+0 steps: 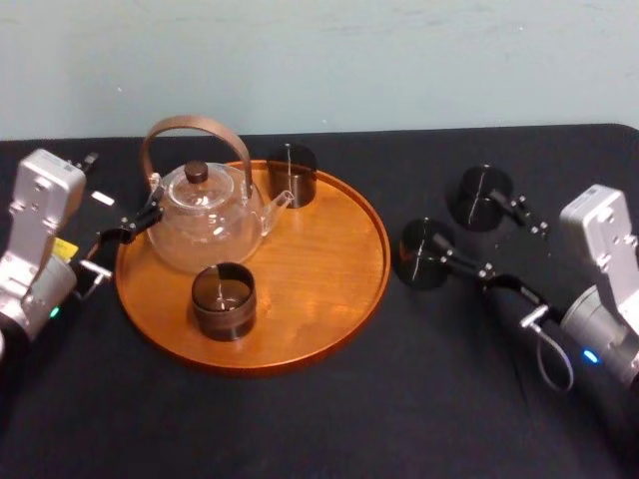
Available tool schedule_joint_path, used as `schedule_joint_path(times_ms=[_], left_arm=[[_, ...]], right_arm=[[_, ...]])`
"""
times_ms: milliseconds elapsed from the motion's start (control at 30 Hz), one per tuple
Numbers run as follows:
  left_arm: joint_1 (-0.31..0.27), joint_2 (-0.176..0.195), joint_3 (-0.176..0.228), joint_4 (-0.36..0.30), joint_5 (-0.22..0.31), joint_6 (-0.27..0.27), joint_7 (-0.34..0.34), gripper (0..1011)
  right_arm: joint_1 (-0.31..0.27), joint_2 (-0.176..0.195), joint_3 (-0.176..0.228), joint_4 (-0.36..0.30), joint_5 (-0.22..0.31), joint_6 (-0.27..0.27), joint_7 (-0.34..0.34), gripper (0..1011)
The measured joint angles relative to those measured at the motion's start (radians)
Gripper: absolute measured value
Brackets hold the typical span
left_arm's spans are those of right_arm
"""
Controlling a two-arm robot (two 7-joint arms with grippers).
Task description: Pick up the glass from the table and place it on the tray.
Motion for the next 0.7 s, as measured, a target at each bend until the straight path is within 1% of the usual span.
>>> schedule_joint_path(times_ms=[133, 300, 700], left_arm=[[0.0, 0.0, 0.0, 0.0, 0.0, 0.0, 0.0, 1009], [0.0, 0.0, 0.0, 0.0, 0.0, 0.0, 0.0, 1010], [0.0, 0.0, 0.0, 0.0, 0.0, 0.0, 0.0, 1009]], right_arm=[[-0.011, -0.008, -0.003, -0.005, -0.002, 0.01, 0.016, 1002], [-0.016, -0.022, 0.0, 0.004, -0.001, 0.023, 0.031, 1002], [-0.033, -0.051, 0.024, 0.033, 0.004, 0.038, 0.056, 1002]])
